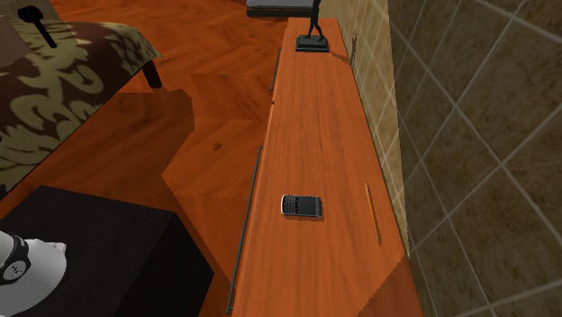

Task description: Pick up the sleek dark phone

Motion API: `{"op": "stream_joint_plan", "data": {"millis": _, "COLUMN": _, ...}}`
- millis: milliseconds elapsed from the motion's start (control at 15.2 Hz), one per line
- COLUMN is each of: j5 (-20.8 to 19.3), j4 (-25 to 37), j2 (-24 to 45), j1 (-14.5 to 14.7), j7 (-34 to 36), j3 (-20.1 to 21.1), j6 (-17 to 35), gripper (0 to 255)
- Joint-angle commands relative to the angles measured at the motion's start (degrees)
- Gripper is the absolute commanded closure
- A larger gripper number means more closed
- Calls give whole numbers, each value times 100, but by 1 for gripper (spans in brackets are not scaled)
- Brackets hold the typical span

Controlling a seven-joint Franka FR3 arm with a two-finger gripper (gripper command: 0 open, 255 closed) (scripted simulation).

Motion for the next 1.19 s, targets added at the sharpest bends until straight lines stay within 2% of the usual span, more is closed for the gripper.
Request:
{"op": "stream_joint_plan", "data": {"millis": 0, "j5": 0, "j4": 0, "j2": 0, "j1": 0, "j7": 0, "j3": 0, "j6": 0, "gripper": 0}}
{"op": "stream_joint_plan", "data": {"millis": 594, "j5": 269, "j4": -352, "j2": 1140, "j1": 278, "j7": 333, "j3": 347, "j6": 1556, "gripper": 0}}
{"op": "stream_joint_plan", "data": {"millis": 1122, "j5": 335, "j4": -186, "j2": 2496, "j1": 461, "j7": 627, "j3": 700, "j6": 2823, "gripper": 0}}
